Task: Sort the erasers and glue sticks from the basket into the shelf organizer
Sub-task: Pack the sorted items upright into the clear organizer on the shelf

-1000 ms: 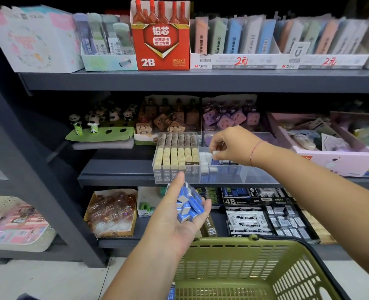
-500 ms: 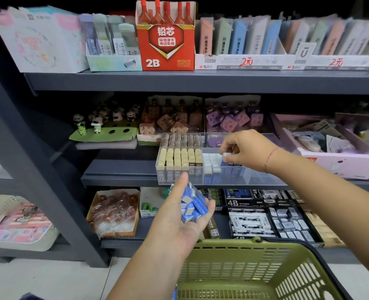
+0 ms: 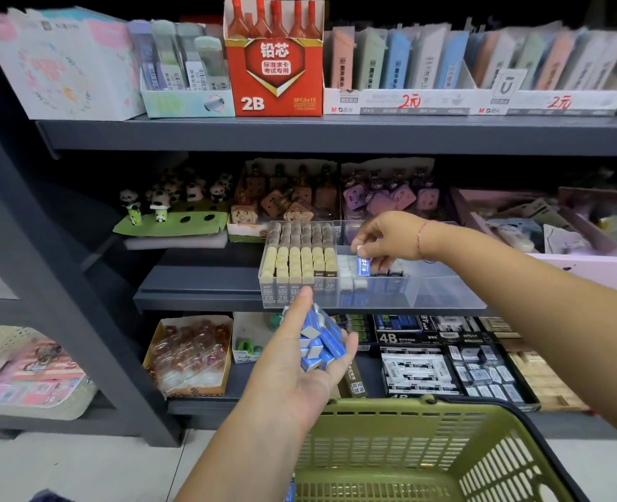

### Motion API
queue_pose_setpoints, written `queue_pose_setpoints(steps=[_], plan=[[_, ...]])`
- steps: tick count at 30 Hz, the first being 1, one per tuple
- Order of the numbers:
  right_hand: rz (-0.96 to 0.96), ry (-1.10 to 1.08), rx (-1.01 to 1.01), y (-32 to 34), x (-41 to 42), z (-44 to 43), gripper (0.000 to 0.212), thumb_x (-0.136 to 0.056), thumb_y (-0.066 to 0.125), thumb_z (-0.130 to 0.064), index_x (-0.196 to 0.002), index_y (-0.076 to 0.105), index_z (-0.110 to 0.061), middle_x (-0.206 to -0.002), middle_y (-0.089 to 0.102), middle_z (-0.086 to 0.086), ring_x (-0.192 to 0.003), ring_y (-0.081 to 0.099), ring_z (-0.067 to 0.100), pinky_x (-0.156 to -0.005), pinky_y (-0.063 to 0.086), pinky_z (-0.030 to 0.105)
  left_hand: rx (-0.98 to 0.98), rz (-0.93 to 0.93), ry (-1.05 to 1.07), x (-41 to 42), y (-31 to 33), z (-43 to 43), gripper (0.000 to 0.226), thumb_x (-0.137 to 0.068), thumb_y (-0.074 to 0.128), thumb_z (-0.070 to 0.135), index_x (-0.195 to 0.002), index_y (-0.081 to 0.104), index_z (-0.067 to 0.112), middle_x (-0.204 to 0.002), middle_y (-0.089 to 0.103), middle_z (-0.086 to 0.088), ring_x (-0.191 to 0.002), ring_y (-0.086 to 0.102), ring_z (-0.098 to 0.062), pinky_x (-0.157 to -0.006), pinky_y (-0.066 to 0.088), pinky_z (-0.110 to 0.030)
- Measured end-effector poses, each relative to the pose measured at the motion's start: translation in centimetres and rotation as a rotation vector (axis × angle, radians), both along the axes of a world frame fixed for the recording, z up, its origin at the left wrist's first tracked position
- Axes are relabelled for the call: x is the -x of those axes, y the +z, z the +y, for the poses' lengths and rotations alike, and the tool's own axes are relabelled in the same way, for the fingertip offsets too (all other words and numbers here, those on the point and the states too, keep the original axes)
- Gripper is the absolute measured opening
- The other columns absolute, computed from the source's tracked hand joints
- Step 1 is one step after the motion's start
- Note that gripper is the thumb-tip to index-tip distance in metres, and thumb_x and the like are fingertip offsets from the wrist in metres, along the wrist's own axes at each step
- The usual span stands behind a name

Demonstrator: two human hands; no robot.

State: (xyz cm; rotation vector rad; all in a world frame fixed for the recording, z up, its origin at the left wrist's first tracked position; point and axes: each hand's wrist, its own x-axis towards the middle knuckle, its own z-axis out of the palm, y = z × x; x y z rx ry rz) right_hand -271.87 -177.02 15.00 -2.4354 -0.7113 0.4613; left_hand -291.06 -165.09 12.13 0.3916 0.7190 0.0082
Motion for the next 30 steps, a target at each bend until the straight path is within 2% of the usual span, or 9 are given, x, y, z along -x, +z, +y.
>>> queue_pose_setpoints(steps=[3, 6, 9, 11, 14, 18, 21, 26, 30], plan=[[-0.001, 0.003, 0.016, -0.7, 0.3, 0.5, 0.008, -0.098, 0.048, -0.01, -0.093, 0.053, -0.012, -0.083, 0.063, 0.008, -0.067, 0.07, 0.019, -0.064, 0.06, 0.031, 0.006, -0.007, -0.001, -0.1, 0.0, 0.1, 0.029, -0.073, 0.081, 0.021, -0.088, 0.064, 0.001, -0.096, 0.066, -0.019, -0.086, 0.063, -0.035, -0.082, 0.055, -0.051], [-0.176, 0.003, 0.051, -1.4, 1.0, 0.7, 0.006, -0.097, 0.047, -0.012, -0.097, 0.052, -0.013, -0.089, 0.063, 0.007, -0.068, 0.069, 0.016, -0.067, 0.059, 0.037, 0.009, 0.0, 0.006, -0.1, 0.1, 0.1, 0.029, -0.073, 0.081, 0.021, -0.087, 0.064, 0.001, -0.095, 0.065, -0.02, -0.084, 0.063, -0.035, -0.082, 0.055, -0.051], [-0.316, 0.01, 0.082, -2.2, 1.8, 0.5, 0.004, -0.096, 0.049, -0.014, -0.097, 0.049, -0.018, -0.095, 0.063, 0.006, -0.072, 0.066, 0.018, -0.064, 0.055, 0.035, 0.011, -0.001, 0.005, 0.0, 0.2, 0.0, 0.029, -0.074, 0.081, 0.021, -0.087, 0.064, 0.001, -0.094, 0.065, -0.019, -0.084, 0.063, -0.034, -0.083, 0.055, -0.051], [-0.356, 0.016, 0.081, -2.5, 2.3, 0.2, 0.008, -0.095, 0.052, -0.015, -0.096, 0.047, -0.021, -0.098, 0.064, 0.006, -0.079, 0.066, 0.023, -0.072, 0.053, 0.038, 0.016, -0.001, 0.005, 0.0, 0.3, -0.1, 0.029, -0.075, 0.08, 0.02, -0.087, 0.063, 0.001, -0.094, 0.064, -0.02, -0.086, 0.062, -0.035, -0.086, 0.054, -0.052], [-0.307, 0.02, -0.015, -2.7, 2.9, -0.5, 0.008, -0.094, 0.054, -0.014, -0.093, 0.048, -0.02, -0.102, 0.063, 0.004, -0.082, 0.067, 0.02, -0.079, 0.054, 0.044, 0.02, 0.002, 0.011, 0.0, 0.3, -0.1, 0.027, -0.076, 0.079, 0.02, -0.085, 0.063, 0.001, -0.091, 0.064, -0.021, -0.087, 0.062, -0.035, -0.087, 0.053, -0.053], [-0.206, 0.014, -0.104, -2.8, 3.3, -1.3, 0.01, -0.095, 0.054, -0.013, -0.091, 0.051, -0.021, -0.117, 0.06, 0.005, -0.095, 0.066, 0.014, -0.085, 0.054, 0.041, 0.019, -0.003, 0.012, 0.1, 0.4, -0.1, 0.027, -0.076, 0.079, 0.019, -0.085, 0.062, 0.001, -0.088, 0.063, -0.02, -0.085, 0.062, -0.034, -0.088, 0.053, -0.053], [-0.182, 0.032, -0.105, -2.7, 3.2, -1.6, 0.018, -0.095, 0.052, -0.013, -0.087, 0.048, -0.028, -0.114, 0.061, 0.004, -0.084, 0.069, 0.015, -0.08, 0.055, 0.041, 0.017, -0.003, 0.012, 0.1, 0.4, -0.1, 0.027, -0.076, 0.079, 0.02, -0.085, 0.063, 0.0, -0.089, 0.064, -0.02, -0.087, 0.062, -0.034, -0.088, 0.053, -0.053], [-0.154, 0.038, -0.082, -2.7, 2.7, -1.4, 0.023, -0.092, 0.057, -0.02, -0.08, 0.048, -0.037, -0.11, 0.064, 0.007, -0.092, 0.065, 0.037, -0.083, 0.053, 0.053, 0.016, -0.006, 0.012, 0.0, 0.3, 0.0, 0.027, -0.074, 0.08, 0.02, -0.084, 0.063, 0.002, -0.087, 0.065, -0.02, -0.084, 0.063, -0.033, -0.085, 0.054, -0.052], [-0.142, 0.04, -0.104, -2.7, 2.5, -1.3, 0.021, -0.091, 0.058, -0.02, -0.08, 0.053, -0.037, -0.106, 0.067, 0.002, -0.099, 0.064, 0.027, -0.087, 0.052, 0.051, 0.019, -0.014, 0.008, -0.1, 0.1, 0.2, 0.029, -0.073, 0.081, 0.021, -0.086, 0.065, 0.002, -0.088, 0.064, -0.02, -0.083, 0.063, -0.033, -0.081, 0.055, -0.051]])
